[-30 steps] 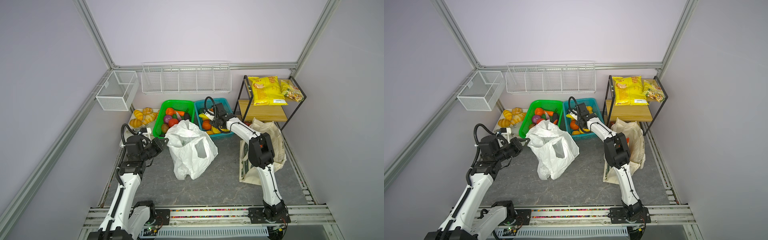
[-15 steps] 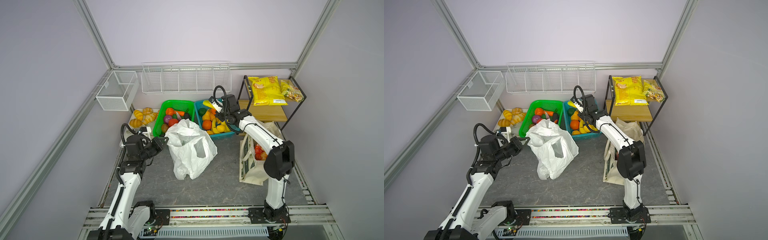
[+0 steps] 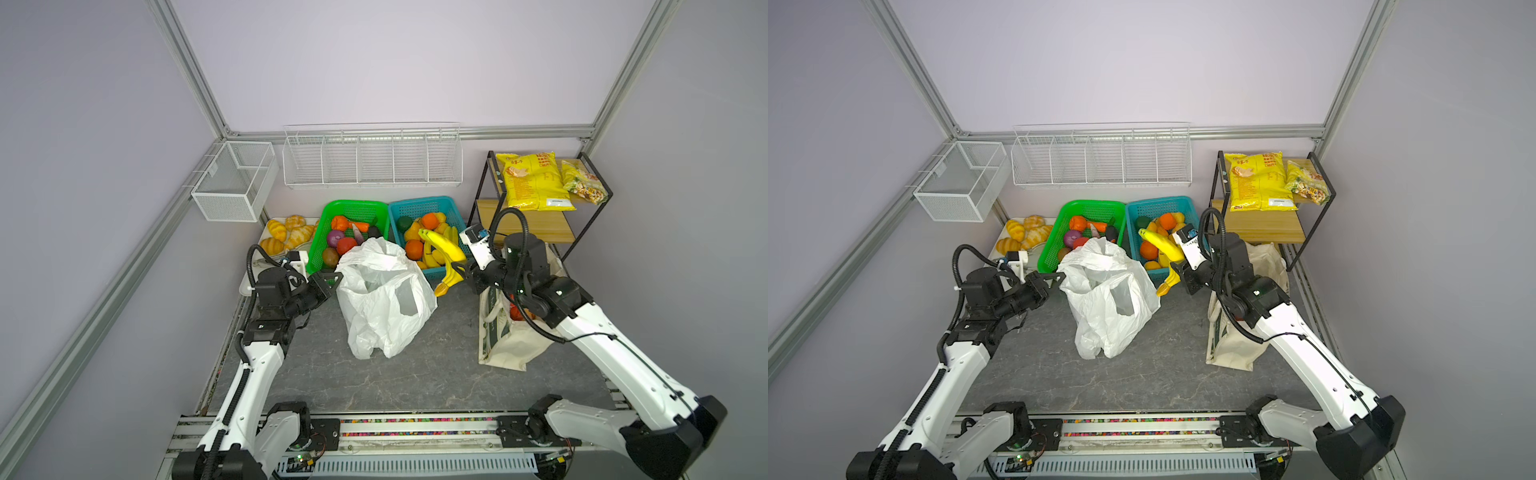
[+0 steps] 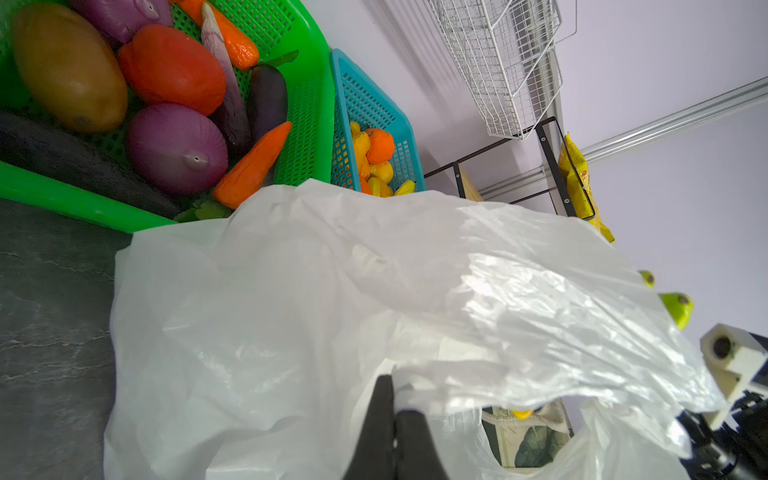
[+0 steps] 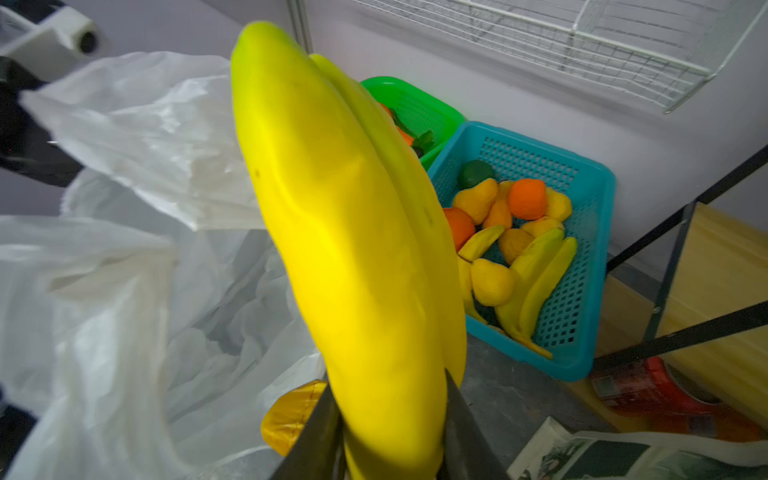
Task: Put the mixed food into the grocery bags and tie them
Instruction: 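Grasp the yellow banana bunch with the right gripper and lift it, then carry the bananas into the plastic bag held by the left gripper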
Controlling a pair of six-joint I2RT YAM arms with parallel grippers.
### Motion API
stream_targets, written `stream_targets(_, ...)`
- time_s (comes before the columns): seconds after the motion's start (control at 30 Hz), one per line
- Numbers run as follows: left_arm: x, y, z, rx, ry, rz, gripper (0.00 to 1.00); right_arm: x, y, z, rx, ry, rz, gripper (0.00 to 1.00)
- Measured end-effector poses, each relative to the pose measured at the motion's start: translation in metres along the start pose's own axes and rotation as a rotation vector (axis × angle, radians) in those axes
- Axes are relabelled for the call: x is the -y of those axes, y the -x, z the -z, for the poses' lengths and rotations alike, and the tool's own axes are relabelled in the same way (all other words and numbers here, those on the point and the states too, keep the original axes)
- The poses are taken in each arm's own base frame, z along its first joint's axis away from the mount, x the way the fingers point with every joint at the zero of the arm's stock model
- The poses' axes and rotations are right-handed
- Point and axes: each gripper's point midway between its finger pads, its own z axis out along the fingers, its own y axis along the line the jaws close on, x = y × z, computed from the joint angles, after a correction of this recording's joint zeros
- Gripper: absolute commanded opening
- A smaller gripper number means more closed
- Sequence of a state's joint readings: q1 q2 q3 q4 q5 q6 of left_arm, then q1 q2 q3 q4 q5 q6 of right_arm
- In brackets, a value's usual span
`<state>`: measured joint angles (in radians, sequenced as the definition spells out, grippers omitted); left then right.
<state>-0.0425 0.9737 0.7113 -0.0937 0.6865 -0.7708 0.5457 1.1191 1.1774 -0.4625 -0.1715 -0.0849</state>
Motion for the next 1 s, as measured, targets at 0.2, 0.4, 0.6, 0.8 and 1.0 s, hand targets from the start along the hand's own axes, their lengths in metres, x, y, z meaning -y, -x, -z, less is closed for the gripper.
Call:
stream_targets(0.2, 0.008, -0.006, -0.004, -0.028, -0.030, -0.014, 0.00, -0.044, -0.024, 0.004, -0.052, 0.224, -0.017, 0.17)
stream_targets(0.4, 0.015, -0.012, -0.007, -0.051, -0.046, -0.024, 0.00, -0.063, -0.058, -0.004, -0.147, 0.342, -0.053, 0.16)
stream_targets(0.6, 0.022, -0.012, -0.010, -0.062, -0.061, -0.032, 0.00, -0.073, -0.083, -0.001, -0.202, 0.391, -0.075, 0.16)
stream_targets(0.8, 0.022, -0.011, -0.011, -0.061, -0.061, -0.028, 0.00, -0.077, -0.090, 0.013, -0.191, 0.393, -0.066, 0.16)
stream_targets(1.0, 0.022, -0.011, -0.012, -0.064, -0.063, -0.026, 0.00, -0.081, -0.105, 0.020, -0.216, 0.396, -0.082, 0.16)
